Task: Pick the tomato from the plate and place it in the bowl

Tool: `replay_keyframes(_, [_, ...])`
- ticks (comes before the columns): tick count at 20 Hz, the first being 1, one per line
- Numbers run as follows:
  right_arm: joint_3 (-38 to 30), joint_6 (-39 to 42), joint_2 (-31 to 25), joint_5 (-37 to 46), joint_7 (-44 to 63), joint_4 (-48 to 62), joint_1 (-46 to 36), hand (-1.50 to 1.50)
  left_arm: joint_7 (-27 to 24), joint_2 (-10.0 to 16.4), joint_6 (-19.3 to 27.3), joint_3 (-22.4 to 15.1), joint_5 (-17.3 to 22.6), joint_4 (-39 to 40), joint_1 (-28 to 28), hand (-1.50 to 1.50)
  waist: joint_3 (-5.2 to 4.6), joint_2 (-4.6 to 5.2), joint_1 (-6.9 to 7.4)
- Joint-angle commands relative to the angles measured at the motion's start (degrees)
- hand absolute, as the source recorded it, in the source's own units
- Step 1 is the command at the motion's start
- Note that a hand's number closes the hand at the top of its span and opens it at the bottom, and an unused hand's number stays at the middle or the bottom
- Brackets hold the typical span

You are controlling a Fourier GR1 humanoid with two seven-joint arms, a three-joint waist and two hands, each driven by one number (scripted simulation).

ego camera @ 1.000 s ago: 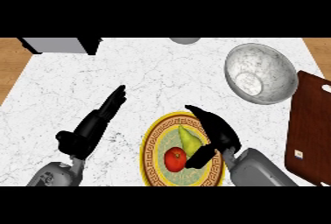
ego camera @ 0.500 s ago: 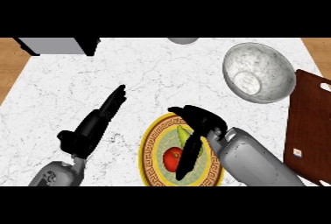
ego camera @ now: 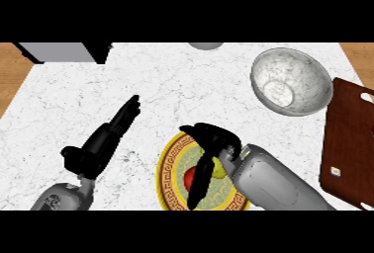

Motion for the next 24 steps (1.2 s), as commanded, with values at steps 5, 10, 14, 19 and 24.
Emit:
replay_keyframes(5, [3.7, -2.3, 1.9, 8.9, 7.9, -5.0, 3.4, -1.5, -1.0, -1.5, -1.6, 1.7, -1.1, 1.6, 1.0, 0.0, 0.02, -0.07, -0.5])
replay_keyframes(10, [4.8, -3.3, 5.2, 15.5, 5.6, -3.2, 4.8, -1.5, 0.5, -2.9, -1.6, 2.6, -3.2, 1.4, -1.4, 0.0, 0.03, 0.03, -0.21])
replay_keyframes(14, [7.7, -4.2, 4.9, 21.5, 6.1, -2.0, 5.4, -1.5, -0.7, -2.1, -3.8, 3.3, -2.4, 1.9, 0.2, 0.0, 0.02, 0.0, -0.16])
replay_keyframes(19, [7.5, -4.4, 4.5, 25.9, 2.2, -0.4, 10.0, -1.5, -1.0, -4.2, -3.1, 3.4, -4.8, 2.2, 0.4, 0.0, 0.03, 0.08, -0.21])
replay_keyframes(24, [2.5, -0.9, 3.8, 25.6, -1.6, 2.4, 11.5, -1.5, -0.8, -5.0, -4.6, 4.0, -5.4, 1.1, 2.1, 0.0, 0.04, 0.1, -0.08])
